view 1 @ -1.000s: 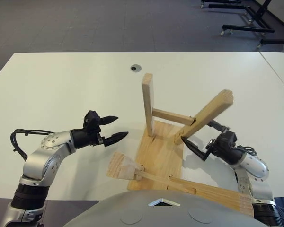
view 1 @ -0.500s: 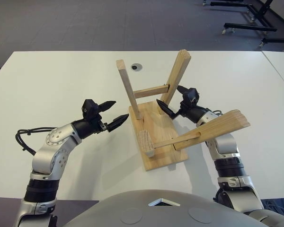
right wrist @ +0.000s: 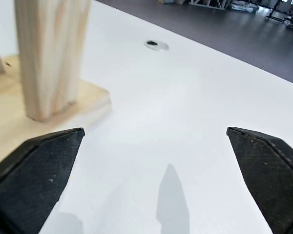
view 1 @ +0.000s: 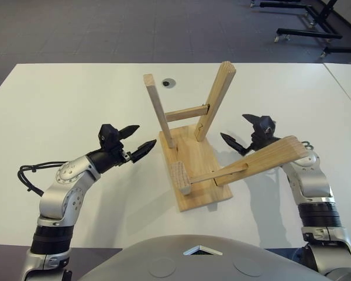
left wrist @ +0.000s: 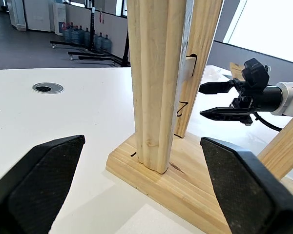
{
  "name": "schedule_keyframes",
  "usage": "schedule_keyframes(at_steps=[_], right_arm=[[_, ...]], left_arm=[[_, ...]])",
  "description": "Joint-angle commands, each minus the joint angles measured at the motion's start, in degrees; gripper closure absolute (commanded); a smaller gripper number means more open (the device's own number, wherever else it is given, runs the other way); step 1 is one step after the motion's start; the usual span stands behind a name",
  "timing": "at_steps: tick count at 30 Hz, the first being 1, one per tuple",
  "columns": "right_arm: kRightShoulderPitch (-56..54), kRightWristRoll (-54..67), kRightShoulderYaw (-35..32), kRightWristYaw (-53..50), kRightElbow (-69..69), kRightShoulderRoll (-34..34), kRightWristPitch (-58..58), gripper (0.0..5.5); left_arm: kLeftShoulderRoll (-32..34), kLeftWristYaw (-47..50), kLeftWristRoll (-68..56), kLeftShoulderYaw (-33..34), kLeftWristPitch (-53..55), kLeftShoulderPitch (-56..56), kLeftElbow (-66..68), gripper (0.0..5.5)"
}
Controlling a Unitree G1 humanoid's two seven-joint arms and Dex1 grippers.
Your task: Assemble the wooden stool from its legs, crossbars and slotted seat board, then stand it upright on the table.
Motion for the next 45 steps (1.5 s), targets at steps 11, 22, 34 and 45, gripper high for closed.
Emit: schedule_keyframes(at_steps=[11, 22, 34, 45], right_arm=[[13.2, 0.7, 7.4, 15.5, -10.3, -9.0, 2.2, 0.13], [11.0, 0.6, 12.9, 12.7, -13.3, -5.1, 5.6, 0.13], [16.0, 25.9, -10.9, 29.2, -12.6, -13.3, 6.8, 0.13], [13.6, 41.1, -14.8, 29.0, -25.2, -11.9, 16.3, 0.13]], left_arm=[[10.8, -2.0, 9.9, -2.5, 2.8, 7.7, -1.1, 1.15], [11.2, -3.7, 9.5, -1.6, 2.9, 6.1, -0.3, 1.15], [15.2, -17.2, -19.3, 25.2, 7.4, 11.1, -6.7, 1.15], [15.3, -15.1, -28.6, 24.1, 11.7, 9.3, -13.8, 1.15]])
